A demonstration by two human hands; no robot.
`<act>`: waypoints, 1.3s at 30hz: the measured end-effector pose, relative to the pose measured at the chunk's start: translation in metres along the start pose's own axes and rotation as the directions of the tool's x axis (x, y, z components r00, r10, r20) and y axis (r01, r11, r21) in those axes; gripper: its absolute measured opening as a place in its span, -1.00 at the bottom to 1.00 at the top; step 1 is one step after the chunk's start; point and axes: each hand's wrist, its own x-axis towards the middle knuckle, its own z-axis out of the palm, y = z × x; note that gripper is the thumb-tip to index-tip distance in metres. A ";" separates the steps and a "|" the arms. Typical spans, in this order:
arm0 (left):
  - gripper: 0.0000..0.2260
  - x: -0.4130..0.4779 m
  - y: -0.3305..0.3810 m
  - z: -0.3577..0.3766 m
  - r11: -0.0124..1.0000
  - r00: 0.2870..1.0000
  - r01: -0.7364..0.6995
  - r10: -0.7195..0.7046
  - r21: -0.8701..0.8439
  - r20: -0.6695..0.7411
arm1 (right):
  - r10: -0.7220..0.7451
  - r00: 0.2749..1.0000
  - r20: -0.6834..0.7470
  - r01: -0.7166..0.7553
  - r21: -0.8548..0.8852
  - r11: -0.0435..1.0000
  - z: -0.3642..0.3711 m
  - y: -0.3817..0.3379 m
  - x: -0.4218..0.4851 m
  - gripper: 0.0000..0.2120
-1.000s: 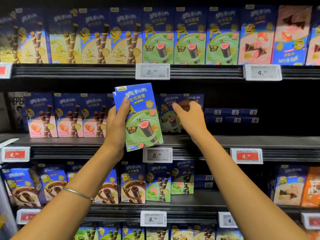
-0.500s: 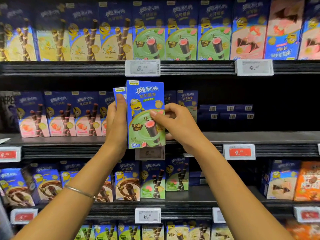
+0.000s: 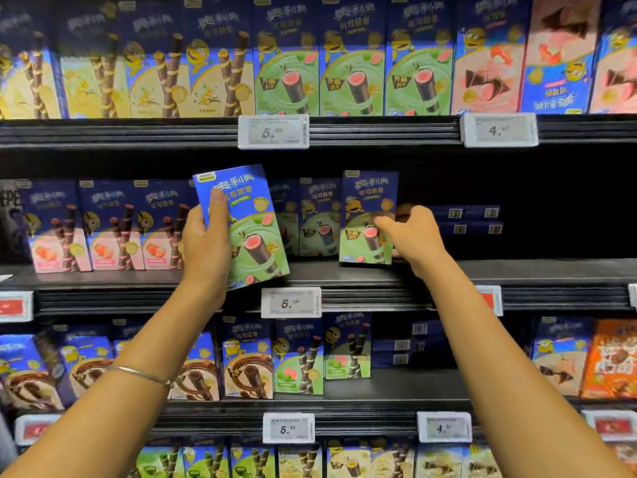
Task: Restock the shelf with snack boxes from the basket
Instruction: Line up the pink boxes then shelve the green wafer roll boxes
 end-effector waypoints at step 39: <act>-0.55 -0.006 0.002 0.010 0.996 0.996 0.052 -0.046 -0.078 0.076 | -0.329 0.927 0.178 0.333 0.007 0.943 0.058 -0.041 -0.053 -0.63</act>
